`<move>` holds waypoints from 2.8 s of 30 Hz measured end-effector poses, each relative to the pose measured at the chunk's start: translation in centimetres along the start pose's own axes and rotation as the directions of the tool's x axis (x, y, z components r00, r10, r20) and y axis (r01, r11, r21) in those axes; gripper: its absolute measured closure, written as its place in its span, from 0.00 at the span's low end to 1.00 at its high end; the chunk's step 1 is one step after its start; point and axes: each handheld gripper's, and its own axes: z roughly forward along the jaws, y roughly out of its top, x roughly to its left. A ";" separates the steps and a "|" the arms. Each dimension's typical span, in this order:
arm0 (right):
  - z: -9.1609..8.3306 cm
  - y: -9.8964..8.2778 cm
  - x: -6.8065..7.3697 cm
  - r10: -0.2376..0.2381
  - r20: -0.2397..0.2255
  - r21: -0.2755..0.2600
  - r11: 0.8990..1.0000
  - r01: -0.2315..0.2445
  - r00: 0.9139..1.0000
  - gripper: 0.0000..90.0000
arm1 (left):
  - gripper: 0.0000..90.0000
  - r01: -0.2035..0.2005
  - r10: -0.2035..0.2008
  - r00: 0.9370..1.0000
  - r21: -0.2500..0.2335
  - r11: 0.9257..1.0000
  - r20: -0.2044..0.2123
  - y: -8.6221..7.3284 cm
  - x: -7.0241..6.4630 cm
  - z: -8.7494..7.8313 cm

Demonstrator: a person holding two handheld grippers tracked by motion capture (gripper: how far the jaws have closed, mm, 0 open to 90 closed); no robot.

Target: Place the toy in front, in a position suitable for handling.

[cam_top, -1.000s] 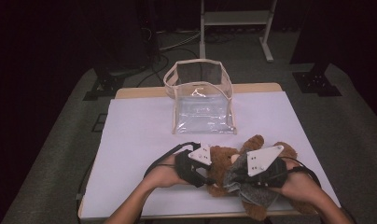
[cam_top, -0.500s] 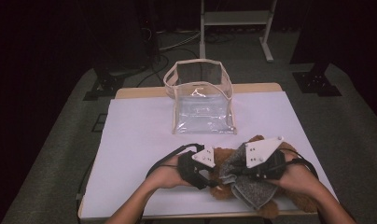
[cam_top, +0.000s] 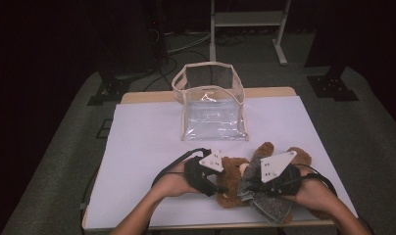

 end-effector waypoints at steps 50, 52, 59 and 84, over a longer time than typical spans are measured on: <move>-0.1 1.3 -2.8 0.049 -0.032 0.046 0.998 -0.048 0.998 0.89 | 0.53 -0.051 0.051 0.998 0.002 0.999 0.038 -0.4 -2.2 1.0; 0.4 2.3 -3.0 0.032 -0.043 0.028 0.999 -0.031 0.999 0.89 | 0.53 -0.053 0.053 0.998 0.007 0.999 0.039 -0.3 -2.2 1.0; 1.6 2.6 -4.0 0.039 -0.083 0.041 0.999 -0.036 0.996 0.89 | 0.53 -0.054 0.054 0.998 -0.003 0.999 0.024 -0.7 -2.0 0.3; 2.5 4.0 -4.3 0.027 -0.099 0.072 0.997 -0.019 0.995 0.89 | 0.52 -0.037 0.037 0.999 -0.016 0.999 0.027 -1.7 -2.1 0.3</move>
